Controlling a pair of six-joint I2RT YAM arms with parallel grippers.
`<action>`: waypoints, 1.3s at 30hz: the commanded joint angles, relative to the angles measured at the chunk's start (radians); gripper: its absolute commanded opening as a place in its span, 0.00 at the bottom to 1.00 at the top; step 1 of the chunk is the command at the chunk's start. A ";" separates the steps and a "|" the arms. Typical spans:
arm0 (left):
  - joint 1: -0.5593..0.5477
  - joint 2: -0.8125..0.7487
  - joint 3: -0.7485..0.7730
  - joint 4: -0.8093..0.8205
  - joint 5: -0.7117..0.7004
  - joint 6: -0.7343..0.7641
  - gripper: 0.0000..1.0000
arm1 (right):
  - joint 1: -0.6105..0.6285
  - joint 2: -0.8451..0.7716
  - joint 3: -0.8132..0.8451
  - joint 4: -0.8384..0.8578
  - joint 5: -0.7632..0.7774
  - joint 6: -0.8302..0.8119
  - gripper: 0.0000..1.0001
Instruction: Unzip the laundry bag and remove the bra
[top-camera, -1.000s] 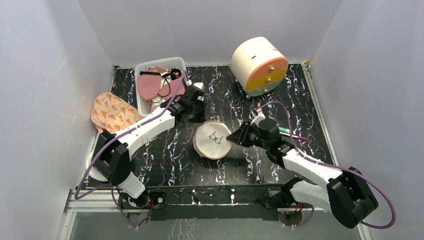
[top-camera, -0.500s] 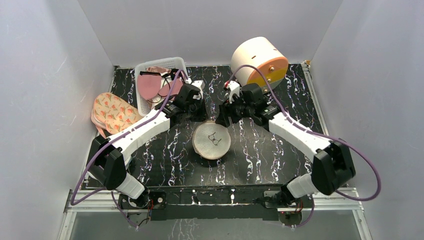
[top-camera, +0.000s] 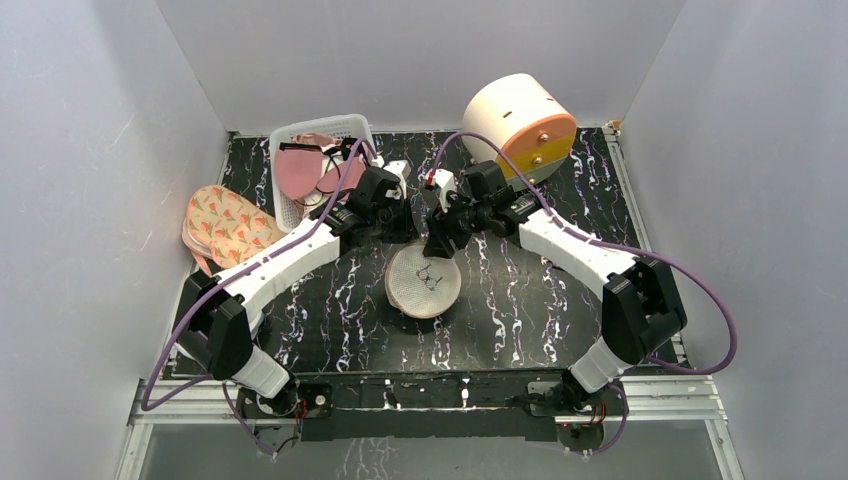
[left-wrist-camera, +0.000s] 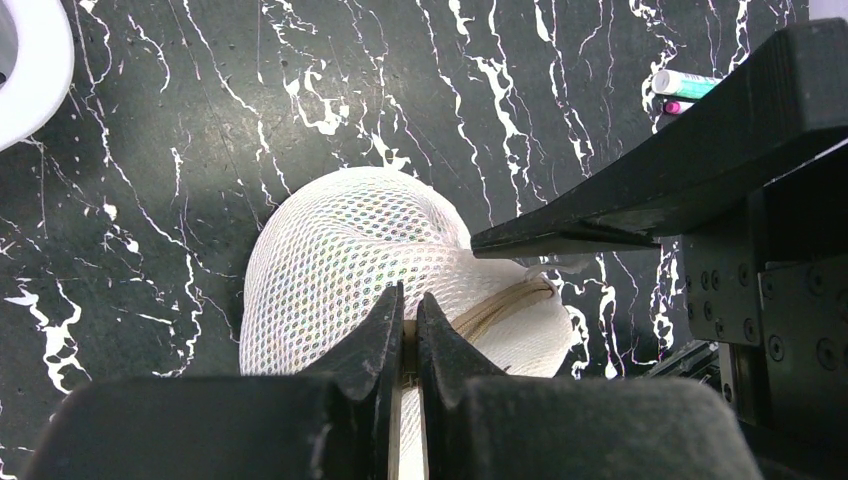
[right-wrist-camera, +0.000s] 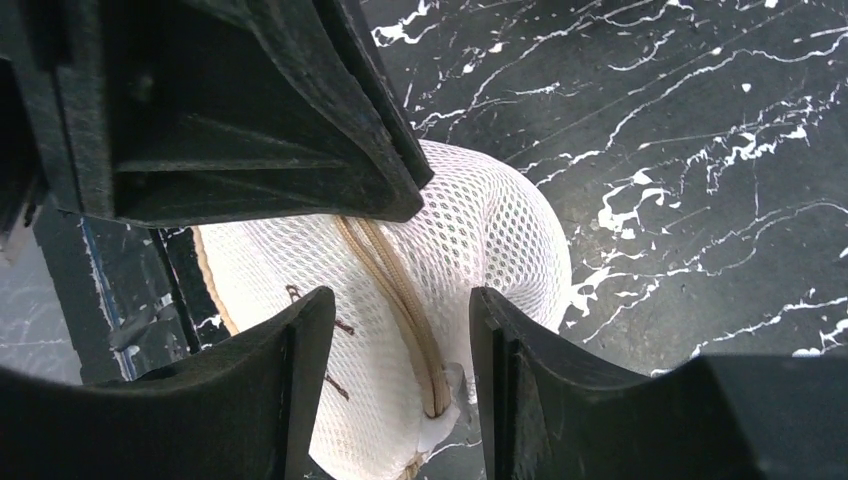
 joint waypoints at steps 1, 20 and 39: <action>-0.002 -0.018 0.014 0.013 0.028 0.007 0.00 | 0.011 -0.017 -0.008 0.109 -0.056 0.037 0.49; -0.002 -0.026 0.025 -0.011 0.016 0.010 0.00 | 0.015 -0.026 -0.069 0.236 -0.016 0.208 0.12; 0.104 -0.138 -0.115 -0.007 -0.016 -0.049 0.00 | -0.076 -0.506 -0.809 0.760 0.485 1.180 0.00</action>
